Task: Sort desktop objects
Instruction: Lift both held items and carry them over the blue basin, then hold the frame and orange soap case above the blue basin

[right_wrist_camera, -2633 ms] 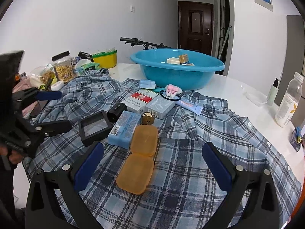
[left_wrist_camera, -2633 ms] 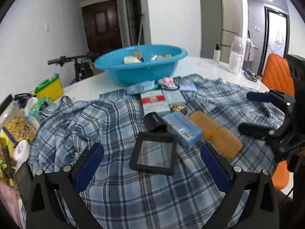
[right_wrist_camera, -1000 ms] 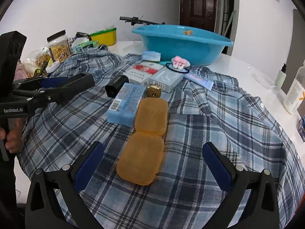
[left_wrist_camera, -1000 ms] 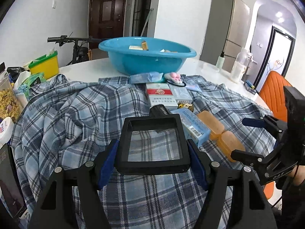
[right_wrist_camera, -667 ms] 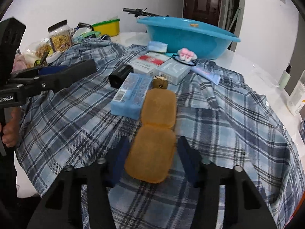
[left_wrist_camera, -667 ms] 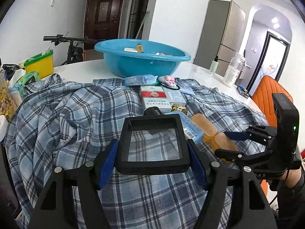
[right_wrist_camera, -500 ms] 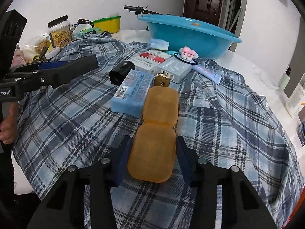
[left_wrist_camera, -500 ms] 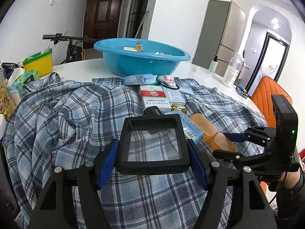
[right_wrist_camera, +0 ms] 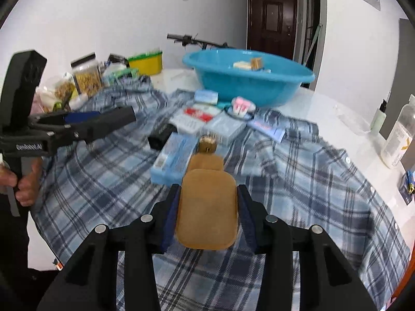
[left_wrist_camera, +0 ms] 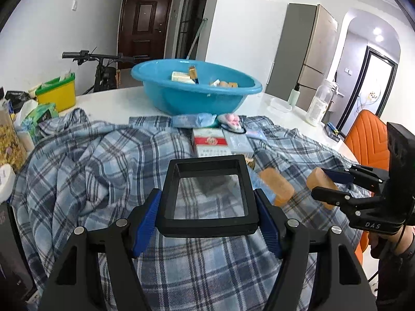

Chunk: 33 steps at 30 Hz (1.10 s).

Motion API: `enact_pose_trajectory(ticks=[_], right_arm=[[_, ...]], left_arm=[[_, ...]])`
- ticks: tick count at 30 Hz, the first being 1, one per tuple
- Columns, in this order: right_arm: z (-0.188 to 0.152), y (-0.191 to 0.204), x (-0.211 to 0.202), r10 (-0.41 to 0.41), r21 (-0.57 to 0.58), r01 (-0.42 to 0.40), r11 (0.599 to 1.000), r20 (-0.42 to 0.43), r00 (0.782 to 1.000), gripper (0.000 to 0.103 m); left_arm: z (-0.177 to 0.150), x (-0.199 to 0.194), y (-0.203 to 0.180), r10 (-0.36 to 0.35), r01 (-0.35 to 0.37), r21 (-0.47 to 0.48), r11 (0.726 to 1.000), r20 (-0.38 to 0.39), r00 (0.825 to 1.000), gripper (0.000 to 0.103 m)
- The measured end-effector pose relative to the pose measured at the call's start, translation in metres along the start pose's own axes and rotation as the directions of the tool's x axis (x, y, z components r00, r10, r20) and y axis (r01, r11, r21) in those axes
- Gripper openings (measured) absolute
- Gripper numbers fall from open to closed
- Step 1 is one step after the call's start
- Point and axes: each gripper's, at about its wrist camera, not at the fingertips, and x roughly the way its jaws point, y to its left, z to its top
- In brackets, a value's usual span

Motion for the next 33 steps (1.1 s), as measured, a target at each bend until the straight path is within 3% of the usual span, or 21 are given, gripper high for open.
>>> enact_pose_trajectory(ticks=[10, 20, 33], right_arm=[[0.065, -0.022, -0.005, 0.058, -0.044, -0.053, 0.998, 0.123, 0.991, 0.042], [0.157, -0.067, -0.006, 0.091, -0.051, -0.08, 0.995, 0.246, 0.965, 0.042], [0.247, -0.093, 0.03, 0.103, -0.048, -0.093, 0.995, 0.307, 0.946, 0.042]], left_arm=[[0.062, -0.011, -0.022, 0.07, -0.073, 0.039, 0.997, 0.073, 0.995, 0.072], [0.143, -0.003, -0.028, 0.139, -0.146, 0.041, 0.988, 0.145, 0.98, 0.072], [0.239, 0.037, -0.027, 0.218, -0.238, 0.071, 0.969, 0.219, 0.951, 0.072]])
